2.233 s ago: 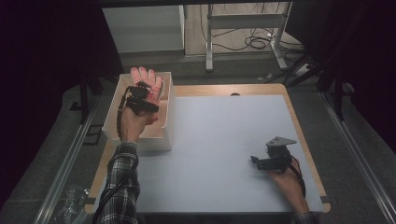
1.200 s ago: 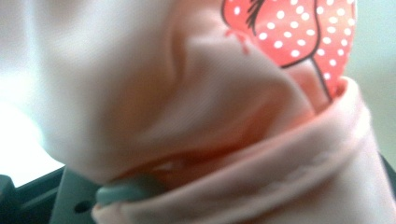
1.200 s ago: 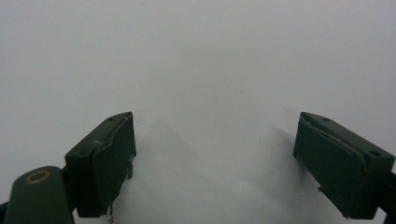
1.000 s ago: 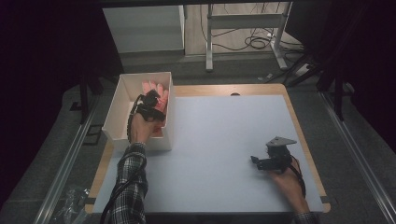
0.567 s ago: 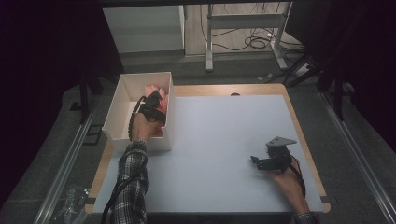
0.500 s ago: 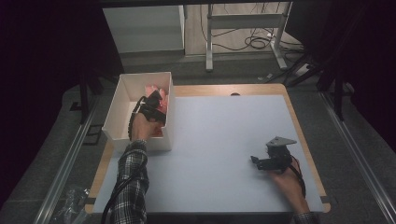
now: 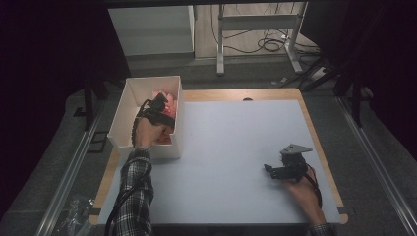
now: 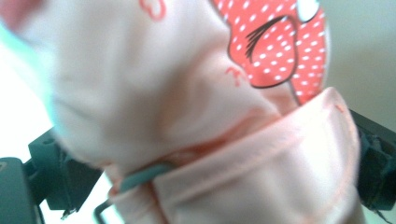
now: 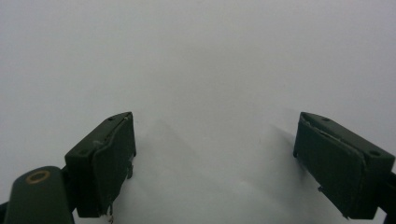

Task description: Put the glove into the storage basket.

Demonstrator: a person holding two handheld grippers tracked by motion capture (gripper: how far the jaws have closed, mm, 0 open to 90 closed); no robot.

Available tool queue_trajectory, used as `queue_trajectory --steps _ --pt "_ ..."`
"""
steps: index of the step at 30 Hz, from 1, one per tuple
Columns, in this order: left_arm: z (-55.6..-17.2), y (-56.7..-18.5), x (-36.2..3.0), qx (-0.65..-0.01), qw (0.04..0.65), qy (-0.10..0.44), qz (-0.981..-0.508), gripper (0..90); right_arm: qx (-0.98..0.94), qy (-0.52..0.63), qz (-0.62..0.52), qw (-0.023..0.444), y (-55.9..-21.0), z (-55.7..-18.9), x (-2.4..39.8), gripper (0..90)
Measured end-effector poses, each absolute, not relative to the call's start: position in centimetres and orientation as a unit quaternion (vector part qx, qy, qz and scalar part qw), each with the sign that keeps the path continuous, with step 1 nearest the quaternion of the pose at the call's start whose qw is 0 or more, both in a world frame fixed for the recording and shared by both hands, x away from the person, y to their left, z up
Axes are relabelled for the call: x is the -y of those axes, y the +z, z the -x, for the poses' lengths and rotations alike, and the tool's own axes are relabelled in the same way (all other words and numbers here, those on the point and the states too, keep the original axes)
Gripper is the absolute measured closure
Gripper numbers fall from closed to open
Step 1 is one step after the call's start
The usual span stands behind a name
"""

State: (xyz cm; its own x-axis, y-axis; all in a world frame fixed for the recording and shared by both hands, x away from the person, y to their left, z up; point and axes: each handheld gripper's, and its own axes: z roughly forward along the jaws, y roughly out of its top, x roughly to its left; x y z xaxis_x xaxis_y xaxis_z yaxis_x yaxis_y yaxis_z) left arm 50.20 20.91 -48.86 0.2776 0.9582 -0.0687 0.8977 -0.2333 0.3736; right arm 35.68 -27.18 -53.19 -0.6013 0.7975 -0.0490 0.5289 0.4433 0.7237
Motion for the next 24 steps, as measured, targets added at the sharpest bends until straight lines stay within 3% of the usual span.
queue_trajectory --steps 12,24 --pt "-49.3 -47.2 -21.3 -0.579 0.189 0.129 -0.783 2.3 -0.827 0.343 -0.401 0.196 -53.2 -35.7 27.2 13.1" --pt "-48.2 -45.9 -21.8 -0.568 0.251 0.148 -0.77 1.2 -0.827 0.342 -0.401 0.197 -53.2 -35.7 27.2 13.1"
